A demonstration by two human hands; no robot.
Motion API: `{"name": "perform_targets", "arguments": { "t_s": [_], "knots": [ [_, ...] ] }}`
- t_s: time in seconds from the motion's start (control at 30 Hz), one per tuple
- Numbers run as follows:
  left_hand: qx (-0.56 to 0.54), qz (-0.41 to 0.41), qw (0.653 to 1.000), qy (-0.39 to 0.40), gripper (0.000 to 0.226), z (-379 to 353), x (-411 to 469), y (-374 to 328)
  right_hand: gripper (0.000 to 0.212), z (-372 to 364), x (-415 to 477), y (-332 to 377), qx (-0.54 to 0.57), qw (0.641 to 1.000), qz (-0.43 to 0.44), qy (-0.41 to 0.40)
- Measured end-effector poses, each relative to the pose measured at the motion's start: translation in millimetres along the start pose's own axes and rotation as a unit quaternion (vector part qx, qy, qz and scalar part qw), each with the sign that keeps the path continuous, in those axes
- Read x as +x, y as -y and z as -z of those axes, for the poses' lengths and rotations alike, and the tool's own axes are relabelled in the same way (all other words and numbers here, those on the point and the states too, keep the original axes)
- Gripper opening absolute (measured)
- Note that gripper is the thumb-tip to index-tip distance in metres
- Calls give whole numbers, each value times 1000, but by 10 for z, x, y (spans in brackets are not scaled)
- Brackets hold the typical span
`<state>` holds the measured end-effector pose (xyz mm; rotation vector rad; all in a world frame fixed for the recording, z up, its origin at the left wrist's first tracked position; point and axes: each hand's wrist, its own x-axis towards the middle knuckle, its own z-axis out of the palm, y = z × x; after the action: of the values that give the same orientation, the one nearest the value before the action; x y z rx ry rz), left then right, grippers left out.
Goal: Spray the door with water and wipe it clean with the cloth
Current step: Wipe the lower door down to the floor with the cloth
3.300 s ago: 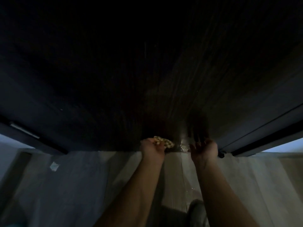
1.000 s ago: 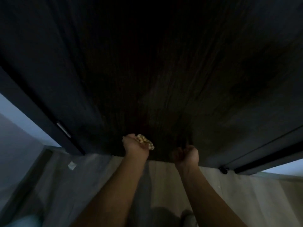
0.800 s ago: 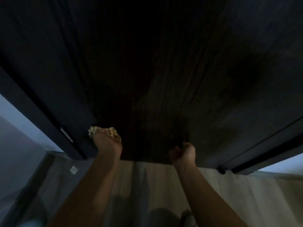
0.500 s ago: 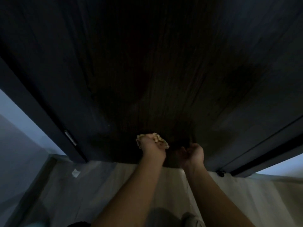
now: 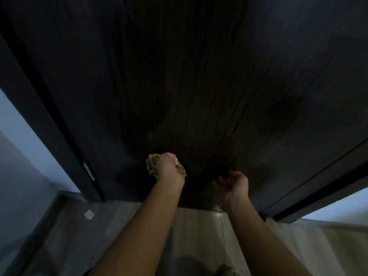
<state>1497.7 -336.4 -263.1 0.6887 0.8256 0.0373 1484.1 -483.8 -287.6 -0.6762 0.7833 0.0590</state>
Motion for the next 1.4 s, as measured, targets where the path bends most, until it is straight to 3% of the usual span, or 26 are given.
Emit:
{"name": "perform_targets", "arguments": {
  "t_s": [0.1, 0.17, 0.2, 0.23, 0.27, 0.37, 0.47, 0.57, 0.63, 0.7, 0.8, 0.9, 1.03, 1.1, 1.2, 1.23, 1.3, 1.33, 1.4],
  "knots": [
    [1, -65, 997, -37, 27, 162, 90, -536, 16, 39, -27, 72, 10, 1000, 3, 4],
    [-22, -100, 993, -51, 11, 300, 263, -742, 15, 82, -19, 68, 20, 1000, 0, 6],
    [15, -122, 991, -60, 25, 319, 347, -746, 15, 95, -17, 66, 28, 1000, 0, 7],
    [30, -109, 992, -63, 46, 273, 425, -655, 15, 97, -15, 69, 33, 999, 0, 11],
    [53, -102, 991, -65, 54, 222, 349, -543, 15, 96, -15, 73, 38, 999, 1, 14],
    [76, -4, 997, -8, 12, -44, 53, 23, 16, 75, -1, 90, 44, 999, 10, 10],
    [43, 96, 992, 75, 20, -242, -203, 266, 17, 62, 48, 114, 29, 999, 15, 7],
    [49, 138, 981, 131, 30, -155, -203, 123, 29, 101, 55, 132, -29, 999, 31, -9],
    [72, 115, 975, 178, 25, -45, -180, -10, 32, 103, -50, 69, -74, 996, 53, -7],
    [142, 58, 964, 217, 18, -18, -261, -140, 21, 80, -213, -52, -107, 991, 77, 37],
    [269, -53, 922, 273, 28, -103, -431, -319, 17, -53, -556, -133, -121, 966, 188, 126],
    [372, -123, 872, 293, 29, -210, -628, -412, 37, -223, -813, -19, -172, 894, 368, 188],
    [392, -154, 846, 326, 26, -380, -761, -523, 49, -431, -821, 130, -346, 727, 554, 211],
    [398, -154, 838, 339, 26, -438, -803, -594, 54, -493, -676, 170, -451, 622, 609, 197],
    [475, -217, 800, 297, 24, -426, -775, -674, 66, -507, -428, 178, -623, 404, 661, 111],
    [503, -252, 783, 265, 21, -379, -747, -688, 67, -509, -386, 170, -655, 354, 661, 90],
    [532, -304, 762, 210, 16, -238, -706, -711, 67, -495, -304, 217, -676, 305, 667, 69],
    [545, -338, 742, 193, 19, -146, -683, -704, 66, -475, -257, 295, -668, 299, 679, 54],
    [569, -483, 648, 150, 26, 31, -628, -681, 67, -442, -223, 547, -619, 327, 714, -10]
  ]
}}
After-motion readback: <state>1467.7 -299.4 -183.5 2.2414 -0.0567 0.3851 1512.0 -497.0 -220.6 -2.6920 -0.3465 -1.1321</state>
